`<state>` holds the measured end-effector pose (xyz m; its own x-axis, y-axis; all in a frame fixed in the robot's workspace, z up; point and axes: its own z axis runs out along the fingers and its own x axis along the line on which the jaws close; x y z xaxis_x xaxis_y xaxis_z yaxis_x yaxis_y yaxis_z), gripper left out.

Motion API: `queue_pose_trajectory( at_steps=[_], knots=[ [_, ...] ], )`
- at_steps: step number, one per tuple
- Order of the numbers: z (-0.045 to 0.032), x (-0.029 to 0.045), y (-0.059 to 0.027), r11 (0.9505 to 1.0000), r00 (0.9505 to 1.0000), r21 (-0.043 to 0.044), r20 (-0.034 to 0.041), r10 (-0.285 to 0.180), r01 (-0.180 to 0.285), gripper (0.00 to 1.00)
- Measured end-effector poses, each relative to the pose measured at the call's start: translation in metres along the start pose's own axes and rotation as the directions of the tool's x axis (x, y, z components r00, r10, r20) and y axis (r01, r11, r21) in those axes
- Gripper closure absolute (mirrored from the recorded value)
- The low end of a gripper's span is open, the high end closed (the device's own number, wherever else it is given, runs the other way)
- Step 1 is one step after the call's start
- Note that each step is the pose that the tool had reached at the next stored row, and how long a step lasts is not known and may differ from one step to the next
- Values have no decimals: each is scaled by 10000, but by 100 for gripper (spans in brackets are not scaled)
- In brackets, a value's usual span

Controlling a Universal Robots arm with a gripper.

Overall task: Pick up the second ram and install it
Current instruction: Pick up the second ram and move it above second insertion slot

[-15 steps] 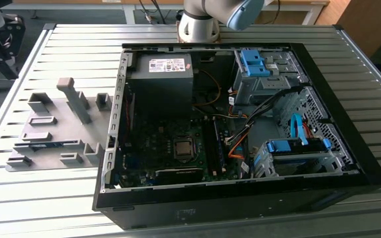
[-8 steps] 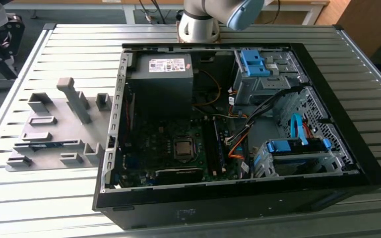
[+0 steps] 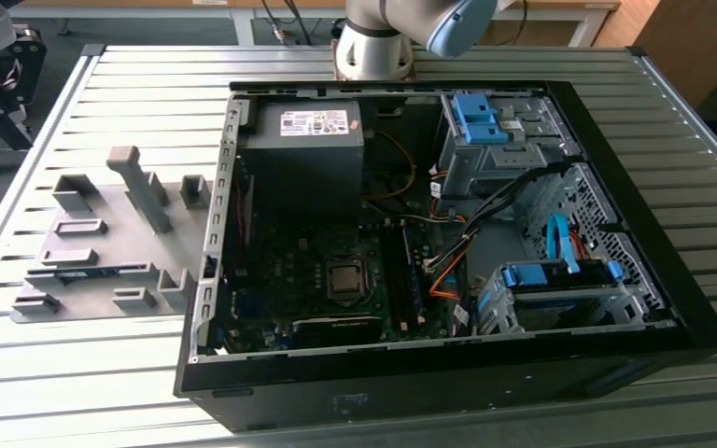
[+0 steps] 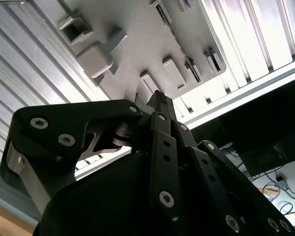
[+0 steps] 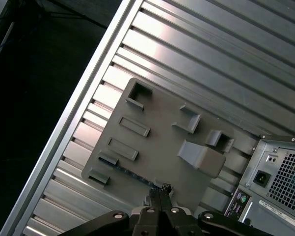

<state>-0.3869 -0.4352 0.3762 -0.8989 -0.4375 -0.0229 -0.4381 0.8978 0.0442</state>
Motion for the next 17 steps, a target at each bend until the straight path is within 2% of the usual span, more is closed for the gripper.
queue_pose_trajectory(
  at_steps=[9, 13, 17],
  knots=[
    [0, 0, 0, 10000, 10000, -1, -3, -61, 61, 89],
    [1, 2, 1, 9983, 9983, -14, -26, -585, 585, 89],
    [3, 3, 2, 9925, 9925, -31, -54, -1219, 1218, 89]
  ],
)
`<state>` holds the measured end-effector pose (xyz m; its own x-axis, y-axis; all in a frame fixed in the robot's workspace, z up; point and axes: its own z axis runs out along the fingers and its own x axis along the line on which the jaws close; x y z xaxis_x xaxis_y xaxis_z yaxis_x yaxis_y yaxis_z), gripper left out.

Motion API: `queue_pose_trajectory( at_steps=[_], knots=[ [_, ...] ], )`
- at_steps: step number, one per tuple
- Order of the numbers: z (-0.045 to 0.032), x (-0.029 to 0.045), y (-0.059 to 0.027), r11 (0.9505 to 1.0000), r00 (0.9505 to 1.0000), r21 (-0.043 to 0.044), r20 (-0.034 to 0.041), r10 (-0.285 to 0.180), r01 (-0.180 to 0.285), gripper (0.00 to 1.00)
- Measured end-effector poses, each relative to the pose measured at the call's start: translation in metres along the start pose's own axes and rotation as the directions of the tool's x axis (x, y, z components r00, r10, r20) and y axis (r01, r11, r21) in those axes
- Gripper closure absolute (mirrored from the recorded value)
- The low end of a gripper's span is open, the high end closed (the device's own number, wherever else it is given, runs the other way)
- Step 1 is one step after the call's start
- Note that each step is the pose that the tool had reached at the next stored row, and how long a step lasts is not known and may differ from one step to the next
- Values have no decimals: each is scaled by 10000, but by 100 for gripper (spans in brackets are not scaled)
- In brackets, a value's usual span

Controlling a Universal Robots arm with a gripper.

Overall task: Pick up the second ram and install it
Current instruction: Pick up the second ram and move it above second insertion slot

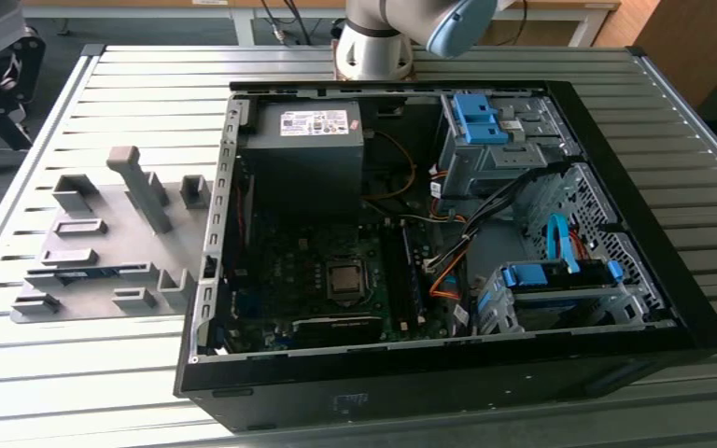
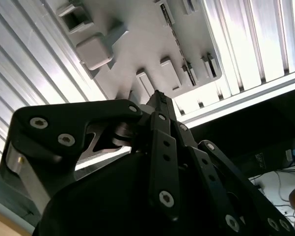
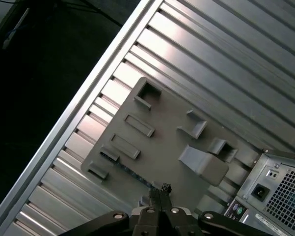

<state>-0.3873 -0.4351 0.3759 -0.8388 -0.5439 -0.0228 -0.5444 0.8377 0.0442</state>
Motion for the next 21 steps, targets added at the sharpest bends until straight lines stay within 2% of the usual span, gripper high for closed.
queue_pose_trajectory(
  at_steps=[4, 19, 21],
  knots=[
    [1, 2, 1, 9988, 9988, -11, -20, -482, 482, 89],
    [1, 2, 1, 9985, 9985, -13, -22, -542, 542, 89],
    [5, 2, 2, 9970, 9970, -19, -30, -772, 772, 89]
  ],
)
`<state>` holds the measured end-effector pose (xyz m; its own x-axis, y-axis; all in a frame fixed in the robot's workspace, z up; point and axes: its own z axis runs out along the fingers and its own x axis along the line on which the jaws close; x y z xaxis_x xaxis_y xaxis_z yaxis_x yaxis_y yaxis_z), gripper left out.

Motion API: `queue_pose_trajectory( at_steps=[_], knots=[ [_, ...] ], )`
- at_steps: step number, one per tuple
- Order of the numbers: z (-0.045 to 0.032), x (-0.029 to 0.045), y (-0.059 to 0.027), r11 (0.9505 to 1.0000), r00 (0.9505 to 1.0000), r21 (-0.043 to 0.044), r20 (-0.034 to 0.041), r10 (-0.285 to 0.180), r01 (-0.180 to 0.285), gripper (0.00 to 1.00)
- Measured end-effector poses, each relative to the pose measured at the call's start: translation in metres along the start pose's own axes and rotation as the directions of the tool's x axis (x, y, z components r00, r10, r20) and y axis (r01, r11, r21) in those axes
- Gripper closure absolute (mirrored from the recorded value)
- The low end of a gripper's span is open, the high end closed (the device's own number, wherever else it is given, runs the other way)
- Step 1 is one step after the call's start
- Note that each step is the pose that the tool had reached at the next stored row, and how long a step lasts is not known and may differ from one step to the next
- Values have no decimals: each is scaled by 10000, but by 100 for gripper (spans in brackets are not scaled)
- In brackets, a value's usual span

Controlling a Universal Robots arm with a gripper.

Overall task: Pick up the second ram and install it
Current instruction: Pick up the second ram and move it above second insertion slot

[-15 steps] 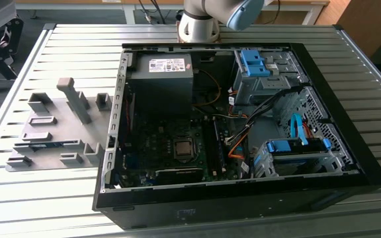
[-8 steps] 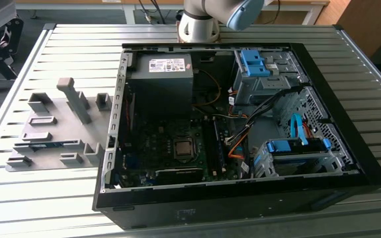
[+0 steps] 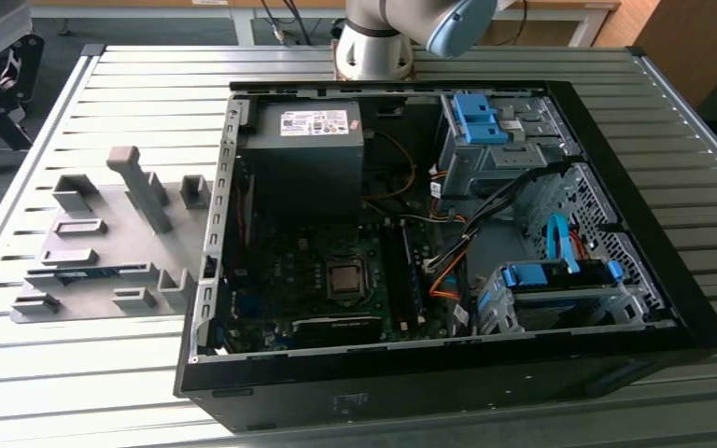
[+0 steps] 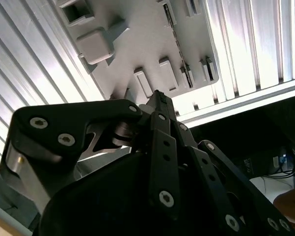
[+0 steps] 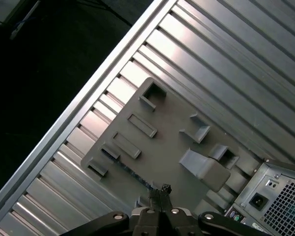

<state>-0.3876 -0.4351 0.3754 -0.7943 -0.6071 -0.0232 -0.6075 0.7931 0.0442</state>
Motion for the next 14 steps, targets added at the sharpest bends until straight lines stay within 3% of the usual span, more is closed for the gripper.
queue_pose_trajectory(
  at_steps=[4, 9, 14],
  knots=[
    [16, 1, -1, 9974, 9974, -18, -34, -717, 717, 89],
    [34, 1, -2, 9871, 9871, -42, -71, -1600, 1600, 89],
    [49, 7, -3, 9777, 9777, -60, -93, -2099, 2098, 89]
  ],
)
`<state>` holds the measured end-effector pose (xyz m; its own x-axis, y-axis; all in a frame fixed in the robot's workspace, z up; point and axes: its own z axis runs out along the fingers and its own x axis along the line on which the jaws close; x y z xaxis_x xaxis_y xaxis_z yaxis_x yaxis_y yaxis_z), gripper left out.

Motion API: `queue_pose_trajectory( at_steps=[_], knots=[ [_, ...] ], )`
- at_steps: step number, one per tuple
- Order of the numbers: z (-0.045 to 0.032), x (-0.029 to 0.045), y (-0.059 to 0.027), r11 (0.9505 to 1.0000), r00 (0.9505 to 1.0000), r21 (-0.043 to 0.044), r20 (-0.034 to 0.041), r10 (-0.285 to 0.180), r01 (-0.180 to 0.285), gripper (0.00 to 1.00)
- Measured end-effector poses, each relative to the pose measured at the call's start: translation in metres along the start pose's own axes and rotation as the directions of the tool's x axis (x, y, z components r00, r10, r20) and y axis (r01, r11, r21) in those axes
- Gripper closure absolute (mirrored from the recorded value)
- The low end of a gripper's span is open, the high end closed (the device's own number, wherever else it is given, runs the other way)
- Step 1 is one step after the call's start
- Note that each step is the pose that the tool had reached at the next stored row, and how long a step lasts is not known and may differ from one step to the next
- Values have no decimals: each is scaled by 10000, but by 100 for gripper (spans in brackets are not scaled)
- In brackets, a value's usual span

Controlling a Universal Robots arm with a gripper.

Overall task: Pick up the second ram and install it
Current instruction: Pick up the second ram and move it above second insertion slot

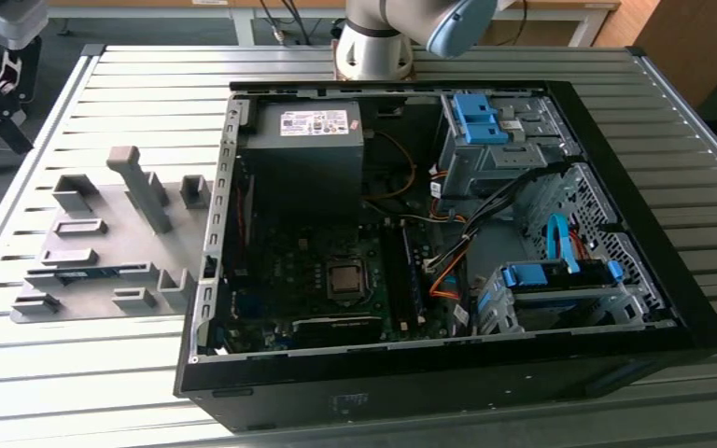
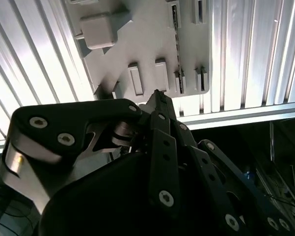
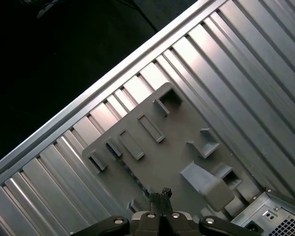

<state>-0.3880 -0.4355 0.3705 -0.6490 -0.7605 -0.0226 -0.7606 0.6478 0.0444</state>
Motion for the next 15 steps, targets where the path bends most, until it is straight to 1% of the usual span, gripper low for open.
queue_pose_trajectory(
  at_steps=[1, 4, 5, 8, 11, 13, 15],
  knots=[
    [5, 8, 4, 10000, 10000, -2, -6, -50, 50, 89],
    [29, 71, 66, 10000, 10000, -2, -4, -73, 73, 89],
    [37, 82, 73, 9999, 9999, -2, -3, -103, 103, 89],
    [55, 84, 71, 9986, 9986, -14, -26, -526, 526, 89],
    [83, 85, 70, 9942, 9942, -29, -48, -1079, 1079, 89],
    [98, 85, 69, 9896, 9896, -39, -64, -1436, 1436, 89],
    [112, 86, 69, 9840, 9840, -49, -77, -1780, 1779, 89]
  ],
)
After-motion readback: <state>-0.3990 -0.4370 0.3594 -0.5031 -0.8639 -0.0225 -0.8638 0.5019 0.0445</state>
